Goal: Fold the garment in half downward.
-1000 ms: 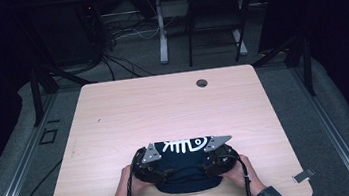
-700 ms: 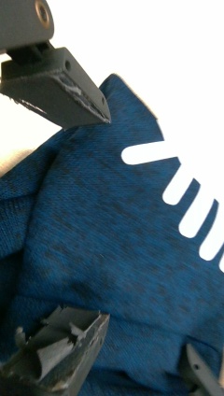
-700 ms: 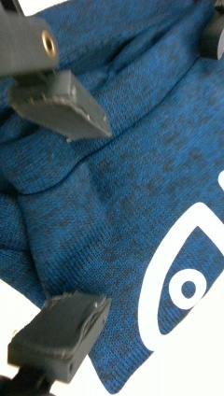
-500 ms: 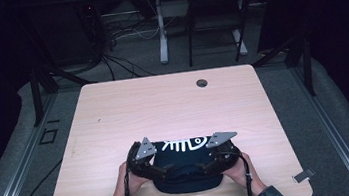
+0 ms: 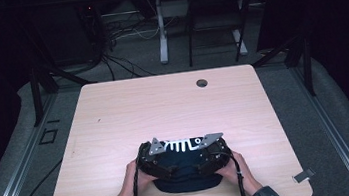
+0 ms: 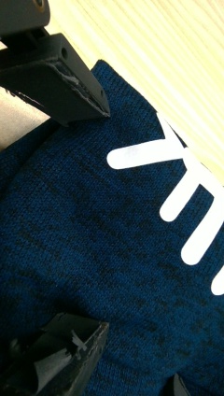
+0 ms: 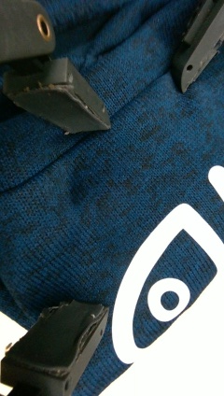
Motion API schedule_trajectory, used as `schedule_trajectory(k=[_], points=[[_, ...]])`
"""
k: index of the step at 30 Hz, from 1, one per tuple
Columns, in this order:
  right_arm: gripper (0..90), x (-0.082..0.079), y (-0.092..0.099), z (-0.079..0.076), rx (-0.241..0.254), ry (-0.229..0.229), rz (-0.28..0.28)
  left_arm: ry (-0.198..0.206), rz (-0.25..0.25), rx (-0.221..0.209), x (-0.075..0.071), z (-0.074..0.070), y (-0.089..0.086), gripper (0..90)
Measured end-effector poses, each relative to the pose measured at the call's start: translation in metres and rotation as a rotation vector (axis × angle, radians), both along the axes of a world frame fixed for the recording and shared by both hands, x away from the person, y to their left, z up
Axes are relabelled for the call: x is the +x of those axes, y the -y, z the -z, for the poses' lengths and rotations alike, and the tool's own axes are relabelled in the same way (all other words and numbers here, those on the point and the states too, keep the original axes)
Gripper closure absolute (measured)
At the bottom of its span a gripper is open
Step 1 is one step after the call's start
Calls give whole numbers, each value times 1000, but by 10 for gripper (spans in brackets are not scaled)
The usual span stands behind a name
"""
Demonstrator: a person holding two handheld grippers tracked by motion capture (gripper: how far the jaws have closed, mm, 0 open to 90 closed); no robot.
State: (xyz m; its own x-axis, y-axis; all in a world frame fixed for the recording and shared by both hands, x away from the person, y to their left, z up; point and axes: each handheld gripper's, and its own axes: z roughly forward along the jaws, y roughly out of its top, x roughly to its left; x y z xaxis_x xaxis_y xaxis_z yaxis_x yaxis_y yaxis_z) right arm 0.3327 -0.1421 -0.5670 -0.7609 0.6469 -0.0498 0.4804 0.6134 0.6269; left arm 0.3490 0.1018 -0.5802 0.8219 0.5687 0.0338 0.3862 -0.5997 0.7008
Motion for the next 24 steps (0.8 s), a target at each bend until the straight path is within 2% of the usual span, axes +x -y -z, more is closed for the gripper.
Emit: schedule_trajectory(k=[4, 5, 7, 11, 18, 24], points=[[66, 10, 3, 3, 9, -5, 20, 5, -27, -4, 9, 2, 2, 20], [61, 14, 4, 4, 19, -19, 26, -1, -30, -9, 12, 2, 2, 19], [59, 25, 6, 7, 44, -18, 36, -7, -44, -20, 19, 3, 1, 19], [58, 32, 6, 7, 53, -17, 52, -23, -53, -28, 30, 3, 0, 19], [57, 31, 5, 6, 46, -9, 68, -12, -54, -37, 29, 1, -1, 16], [46, 30, 9, 0, 93, -8, 67, 6, -57, -100, 25, -12, -9, 1]])
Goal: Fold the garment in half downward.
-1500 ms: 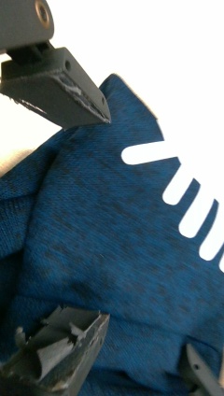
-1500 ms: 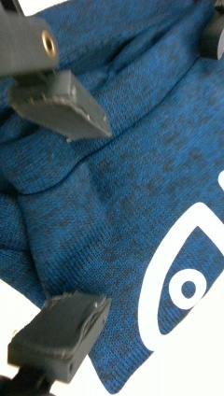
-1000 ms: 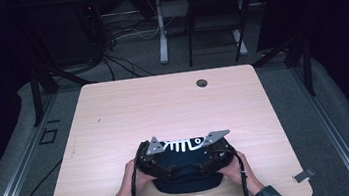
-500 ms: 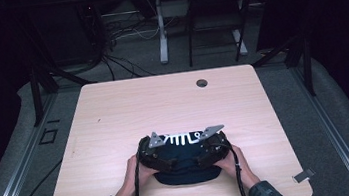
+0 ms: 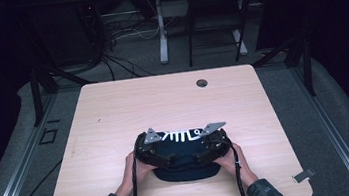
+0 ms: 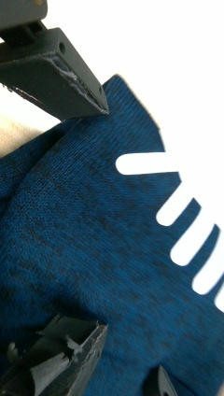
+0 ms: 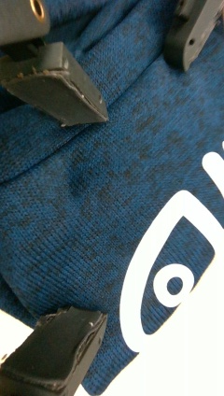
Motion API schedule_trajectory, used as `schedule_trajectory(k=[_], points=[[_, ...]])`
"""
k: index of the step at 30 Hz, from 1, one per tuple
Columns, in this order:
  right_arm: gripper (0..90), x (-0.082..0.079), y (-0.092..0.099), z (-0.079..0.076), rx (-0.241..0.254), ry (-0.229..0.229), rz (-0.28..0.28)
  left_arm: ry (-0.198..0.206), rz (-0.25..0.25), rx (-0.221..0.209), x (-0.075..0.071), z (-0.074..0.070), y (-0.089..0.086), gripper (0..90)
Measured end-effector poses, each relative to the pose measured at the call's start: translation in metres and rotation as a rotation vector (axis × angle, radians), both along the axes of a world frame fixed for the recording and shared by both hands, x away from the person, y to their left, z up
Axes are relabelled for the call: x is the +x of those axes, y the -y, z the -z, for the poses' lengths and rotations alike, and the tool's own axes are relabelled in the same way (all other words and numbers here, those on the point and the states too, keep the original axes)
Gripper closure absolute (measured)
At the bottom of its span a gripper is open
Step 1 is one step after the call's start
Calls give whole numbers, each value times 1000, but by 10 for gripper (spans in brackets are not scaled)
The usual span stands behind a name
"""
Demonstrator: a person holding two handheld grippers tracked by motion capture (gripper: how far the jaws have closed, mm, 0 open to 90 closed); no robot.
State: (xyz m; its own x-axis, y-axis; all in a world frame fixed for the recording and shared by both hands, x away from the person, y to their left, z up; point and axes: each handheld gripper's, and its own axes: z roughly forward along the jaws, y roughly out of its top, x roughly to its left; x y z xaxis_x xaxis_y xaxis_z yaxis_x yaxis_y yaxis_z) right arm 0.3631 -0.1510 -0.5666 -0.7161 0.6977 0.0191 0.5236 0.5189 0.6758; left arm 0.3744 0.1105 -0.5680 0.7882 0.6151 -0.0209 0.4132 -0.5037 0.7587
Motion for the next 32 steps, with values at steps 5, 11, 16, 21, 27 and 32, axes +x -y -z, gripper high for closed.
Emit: schedule_trajectory(k=[5, 11, 16, 21, 27, 32], points=[[46, -13, 12, -22, 68, 42, -1, 37, -13, -44, -13, -18, -19, 0], [47, -32, 34, -36, 61, 72, 39, 53, -83, -20, -19, -20, -49, 1], [45, -44, 68, -36, 44, 89, 128, 42, -158, -1, -25, -14, -77, 1], [34, -52, 99, -17, 14, 45, 210, -1, -209, 30, -22, 4, -98, 0], [3, -56, 114, 8, -47, -23, 241, -35, -261, 43, -12, 15, -112, 0], [0, -55, 117, 14, -59, -45, 241, -49, -284, 51, -8, 23, -114, 0]])
